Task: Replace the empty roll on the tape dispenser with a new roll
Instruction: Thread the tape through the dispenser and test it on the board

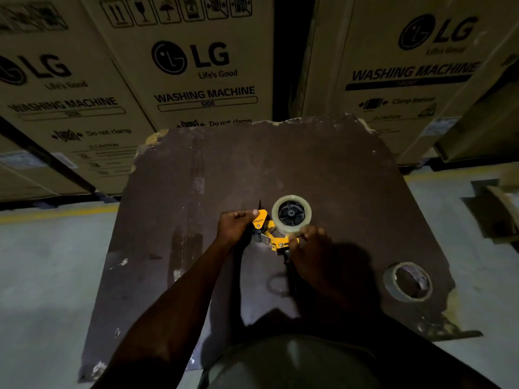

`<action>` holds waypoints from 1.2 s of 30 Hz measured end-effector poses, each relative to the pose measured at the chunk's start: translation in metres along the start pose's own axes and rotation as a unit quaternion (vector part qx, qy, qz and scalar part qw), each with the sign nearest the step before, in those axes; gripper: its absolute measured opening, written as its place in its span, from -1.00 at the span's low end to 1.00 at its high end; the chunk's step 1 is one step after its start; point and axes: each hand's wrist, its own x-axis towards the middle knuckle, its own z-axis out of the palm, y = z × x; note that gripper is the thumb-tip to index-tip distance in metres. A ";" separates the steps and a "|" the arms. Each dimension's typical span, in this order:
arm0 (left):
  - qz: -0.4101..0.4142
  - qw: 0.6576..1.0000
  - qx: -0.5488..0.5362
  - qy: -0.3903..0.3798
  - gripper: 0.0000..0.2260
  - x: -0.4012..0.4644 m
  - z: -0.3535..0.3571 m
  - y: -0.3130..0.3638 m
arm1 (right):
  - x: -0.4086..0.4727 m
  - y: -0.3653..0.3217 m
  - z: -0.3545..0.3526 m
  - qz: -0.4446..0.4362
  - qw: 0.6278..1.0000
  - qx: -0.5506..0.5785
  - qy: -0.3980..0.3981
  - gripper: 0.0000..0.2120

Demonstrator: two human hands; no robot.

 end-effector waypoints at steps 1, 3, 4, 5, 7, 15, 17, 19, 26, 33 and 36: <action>0.004 1.000 0.002 0.002 -0.80 0.000 0.000 0.000 | -0.006 0.005 -0.004 0.029 0.999 0.029 0.015 -0.65; 0.012 1.000 0.008 0.014 -0.81 -0.002 0.002 -0.001 | -0.014 0.006 -0.019 0.069 0.992 0.109 -0.005 -0.65; 0.012 1.000 0.008 0.022 -0.81 -0.003 0.003 -0.002 | -0.017 0.004 -0.025 0.081 0.985 0.136 -0.075 -0.63; 0.012 0.999 0.011 0.032 -0.82 -0.003 0.003 -0.004 | -0.018 0.003 -0.026 0.097 0.971 0.162 -0.150 -0.62; 0.011 0.998 0.016 0.052 -0.86 -0.004 0.000 -0.008 | -0.018 0.002 -0.023 0.171 0.916 0.272 -0.242 -0.60; -0.089 0.992 -0.007 0.091 -0.66 0.004 -0.027 -0.023 | 0.001 -0.001 0.013 0.383 0.665 0.486 -0.418 -0.75; -0.153 0.986 -0.018 0.066 -0.60 0.004 -0.028 -0.025 | 0.002 0.000 0.019 0.388 0.643 0.506 -0.424 -0.83; -0.200 0.978 -0.036 0.037 -0.55 0.003 -0.026 -0.023 | 0.000 0.001 0.021 0.380 0.654 0.502 -0.420 -0.77; -0.241 0.968 -0.060 -0.032 -0.34 0.005 -0.012 -0.009 | -0.013 0.013 0.030 0.355 0.734 0.480 -0.323 -0.84; -0.258 0.961 -0.026 -0.096 -0.40 0.010 0.008 0.000 | -0.030 0.032 0.038 0.285 0.831 0.421 -0.226 -0.91; -0.252 0.963 -0.007 -0.094 -0.67 0.006 0.016 0.004 | -0.037 0.046 0.049 0.248 0.848 0.426 -0.195 -0.86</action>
